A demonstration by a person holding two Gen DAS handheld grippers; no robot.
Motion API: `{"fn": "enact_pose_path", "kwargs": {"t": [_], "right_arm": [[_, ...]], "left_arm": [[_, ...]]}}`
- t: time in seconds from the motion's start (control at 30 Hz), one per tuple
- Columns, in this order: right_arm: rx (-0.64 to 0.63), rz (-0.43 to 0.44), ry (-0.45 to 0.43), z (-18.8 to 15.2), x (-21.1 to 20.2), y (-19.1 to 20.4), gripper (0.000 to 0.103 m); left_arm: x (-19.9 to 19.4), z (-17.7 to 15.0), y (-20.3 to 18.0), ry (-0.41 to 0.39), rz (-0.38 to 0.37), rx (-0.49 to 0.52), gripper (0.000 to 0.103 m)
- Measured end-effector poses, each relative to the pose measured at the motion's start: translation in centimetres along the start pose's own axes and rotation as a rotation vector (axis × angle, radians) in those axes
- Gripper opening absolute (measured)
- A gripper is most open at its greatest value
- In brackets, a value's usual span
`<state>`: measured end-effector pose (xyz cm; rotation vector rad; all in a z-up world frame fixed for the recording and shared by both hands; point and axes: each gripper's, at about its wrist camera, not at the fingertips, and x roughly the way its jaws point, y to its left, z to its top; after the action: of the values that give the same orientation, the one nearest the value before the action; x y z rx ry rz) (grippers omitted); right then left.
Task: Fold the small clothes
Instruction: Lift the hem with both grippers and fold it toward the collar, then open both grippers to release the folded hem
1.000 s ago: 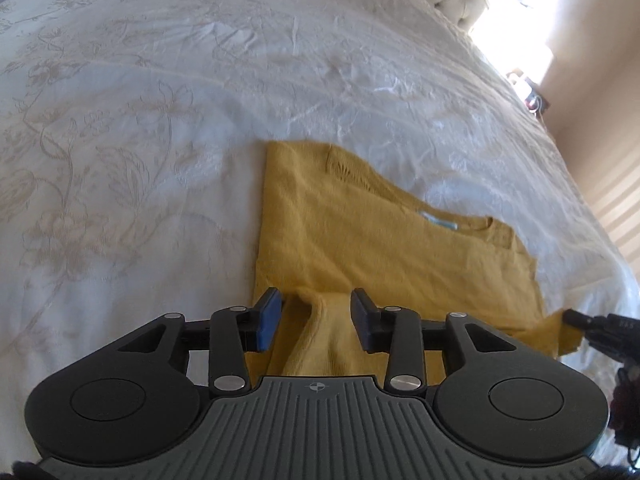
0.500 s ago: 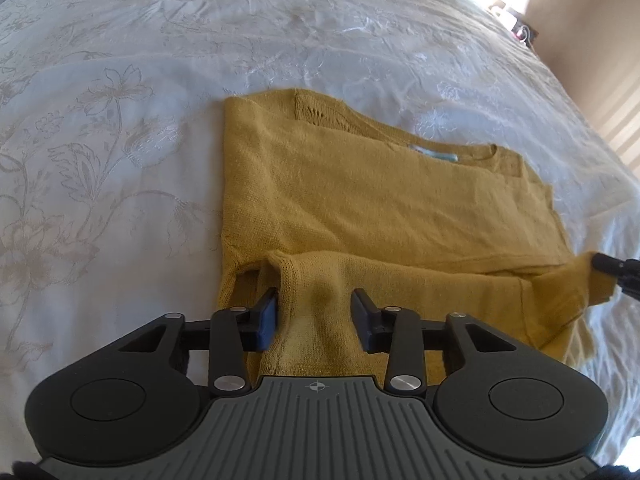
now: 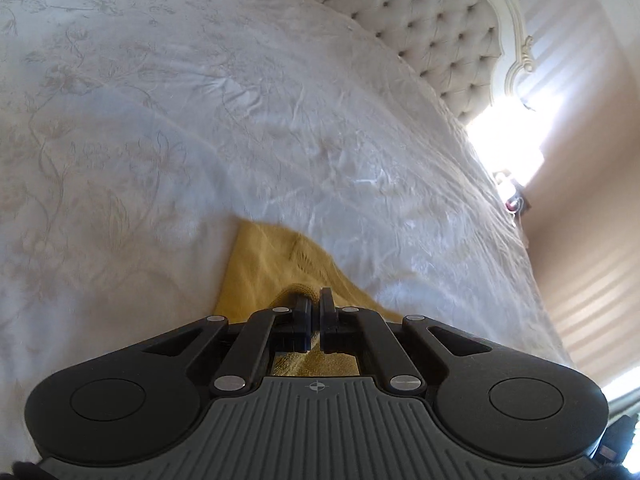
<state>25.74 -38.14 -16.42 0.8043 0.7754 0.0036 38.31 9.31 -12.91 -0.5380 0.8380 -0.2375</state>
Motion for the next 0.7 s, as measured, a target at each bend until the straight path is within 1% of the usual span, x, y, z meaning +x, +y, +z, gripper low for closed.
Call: {"fn": "enact_pose_path", "kwargs": {"t": [0.07, 0.17, 0.2, 0.23, 0.27, 0.3, 0.33, 0.37, 0.4, 0.43, 0.47, 0.5, 0.53, 0.6, 0.63, 0.7], "right_arm": [[-0.006, -0.026, 0.018, 1.0, 2.6, -0.2, 0.014], [-0.001, -0.068, 0.064, 1.8, 6.2, -0.6, 0.014], [-0.017, -0.091, 0.087, 1.8, 7.3, -0.5, 0.016], [-0.029, -0.116, 0.106, 2.0, 8.1, -0.4, 0.02], [-0.037, -0.144, 0.133, 2.0, 8.9, -0.3, 0.022], [-0.039, -0.152, 0.146, 2.0, 9.2, -0.3, 0.023], [-0.042, -0.156, 0.141, 2.0, 9.3, -0.3, 0.023], [-0.049, -0.158, 0.126, 2.0, 9.0, -0.3, 0.03], [-0.06, -0.159, 0.108, 1.9, 8.6, -0.1, 0.04], [-0.082, -0.164, 0.079, 1.8, 7.9, 0.1, 0.046], [-0.115, -0.177, 0.046, 1.6, 7.2, 0.5, 0.061], [-0.148, -0.189, 0.019, 1.3, 6.6, 0.8, 0.08], [-0.189, -0.2, -0.004, 1.2, 6.0, 1.3, 0.083], [-0.26, -0.223, -0.019, 0.5, 4.9, 2.1, 0.082], [-0.289, -0.232, -0.017, 0.0, 4.6, 2.5, 0.082], [-0.356, -0.236, -0.004, -1.2, 4.3, 3.6, 0.083]], "left_arm": [[1.8, 1.0, 0.0, -0.022, 0.022, 0.016, 0.003], [5.7, 1.8, 0.2, 0.03, 0.047, 0.033, 0.003], [6.7, 1.9, 0.2, 0.048, 0.065, 0.044, 0.003], [7.7, 1.9, 0.5, 0.073, 0.087, 0.053, 0.005], [8.5, 1.9, 0.7, 0.089, 0.108, 0.055, 0.005], [9.0, 1.9, 0.9, 0.097, 0.123, 0.057, 0.007], [9.3, 1.9, 1.2, 0.103, 0.128, 0.058, 0.013], [9.3, 2.0, 1.4, 0.104, 0.119, 0.056, 0.019], [9.2, 2.0, 1.5, 0.104, 0.111, 0.059, 0.04], [8.8, 2.0, 1.4, 0.088, 0.112, 0.074, 0.066], [8.2, 1.9, 1.2, 0.065, 0.118, 0.099, 0.079], [7.5, 1.8, 0.7, 0.032, 0.14, 0.146, 0.094], [6.8, 1.6, 0.2, 0.008, 0.159, 0.191, 0.098], [5.6, 0.9, -0.9, -0.001, 0.181, 0.276, 0.098], [5.2, 0.4, -1.4, 0.009, 0.186, 0.309, 0.098], [4.8, -1.1, -2.6, 0.044, 0.174, 0.377, 0.098]]}}
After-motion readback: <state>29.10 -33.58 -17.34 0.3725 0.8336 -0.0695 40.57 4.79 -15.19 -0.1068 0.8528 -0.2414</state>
